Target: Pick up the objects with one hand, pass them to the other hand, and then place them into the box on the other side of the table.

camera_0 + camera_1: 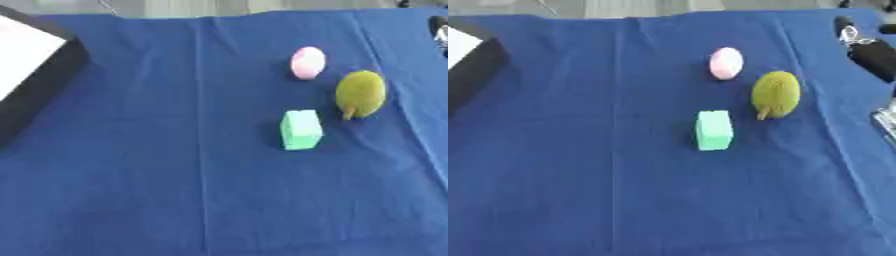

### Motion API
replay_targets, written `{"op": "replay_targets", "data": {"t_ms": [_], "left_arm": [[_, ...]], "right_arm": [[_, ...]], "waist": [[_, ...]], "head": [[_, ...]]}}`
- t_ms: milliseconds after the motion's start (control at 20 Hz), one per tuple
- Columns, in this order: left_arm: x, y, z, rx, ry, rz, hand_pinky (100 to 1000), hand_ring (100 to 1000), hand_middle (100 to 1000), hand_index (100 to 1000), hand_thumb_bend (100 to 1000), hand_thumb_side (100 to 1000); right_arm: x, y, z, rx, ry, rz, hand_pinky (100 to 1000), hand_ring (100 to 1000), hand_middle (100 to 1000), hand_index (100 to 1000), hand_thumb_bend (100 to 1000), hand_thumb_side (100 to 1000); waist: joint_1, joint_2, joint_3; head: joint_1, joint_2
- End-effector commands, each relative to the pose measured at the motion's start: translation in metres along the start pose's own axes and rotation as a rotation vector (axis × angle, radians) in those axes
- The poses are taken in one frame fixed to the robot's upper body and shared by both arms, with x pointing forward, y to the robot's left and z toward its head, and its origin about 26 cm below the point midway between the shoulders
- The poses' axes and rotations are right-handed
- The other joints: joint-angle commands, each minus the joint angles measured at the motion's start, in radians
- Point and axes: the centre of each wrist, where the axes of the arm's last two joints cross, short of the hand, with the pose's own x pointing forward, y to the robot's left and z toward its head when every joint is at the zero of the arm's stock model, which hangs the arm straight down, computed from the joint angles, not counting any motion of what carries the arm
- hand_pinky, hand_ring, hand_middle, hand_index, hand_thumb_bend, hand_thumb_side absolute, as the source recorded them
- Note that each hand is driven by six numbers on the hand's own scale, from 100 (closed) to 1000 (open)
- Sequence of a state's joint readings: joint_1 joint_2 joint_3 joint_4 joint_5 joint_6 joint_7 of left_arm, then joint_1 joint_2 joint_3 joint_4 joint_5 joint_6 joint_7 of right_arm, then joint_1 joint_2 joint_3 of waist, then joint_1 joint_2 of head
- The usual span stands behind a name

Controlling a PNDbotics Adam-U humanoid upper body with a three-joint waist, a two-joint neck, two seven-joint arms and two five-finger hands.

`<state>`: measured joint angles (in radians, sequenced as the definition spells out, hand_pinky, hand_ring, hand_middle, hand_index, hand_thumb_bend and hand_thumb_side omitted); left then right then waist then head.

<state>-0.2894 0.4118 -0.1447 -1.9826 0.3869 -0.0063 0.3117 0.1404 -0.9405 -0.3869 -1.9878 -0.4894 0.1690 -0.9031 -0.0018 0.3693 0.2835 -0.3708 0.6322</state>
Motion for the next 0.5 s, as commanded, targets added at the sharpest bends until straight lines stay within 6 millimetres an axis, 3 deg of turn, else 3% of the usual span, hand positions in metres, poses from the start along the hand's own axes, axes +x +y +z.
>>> {"op": "replay_targets", "data": {"t_ms": [50, 500], "left_arm": [[0.0085, 0.0041, -0.0029, 0.004, -0.030, -0.014, 744, 542, 565, 741, 141, 779], [0.0089, 0.0037, -0.0034, 0.002, -0.032, -0.017, 743, 541, 564, 739, 141, 780]], "right_arm": [[0.0136, 0.0009, -0.0064, 0.009, -0.053, 0.026, 200, 642, 837, 714, 602, 140], [0.0196, 0.0081, -0.0070, 0.042, -0.039, 0.159, 194, 663, 858, 737, 623, 178]], "waist": [[-0.002, -0.023, -0.002], [-0.003, -0.021, -0.001]], "head": [[0.003, 0.006], [-0.003, 0.007]]}}
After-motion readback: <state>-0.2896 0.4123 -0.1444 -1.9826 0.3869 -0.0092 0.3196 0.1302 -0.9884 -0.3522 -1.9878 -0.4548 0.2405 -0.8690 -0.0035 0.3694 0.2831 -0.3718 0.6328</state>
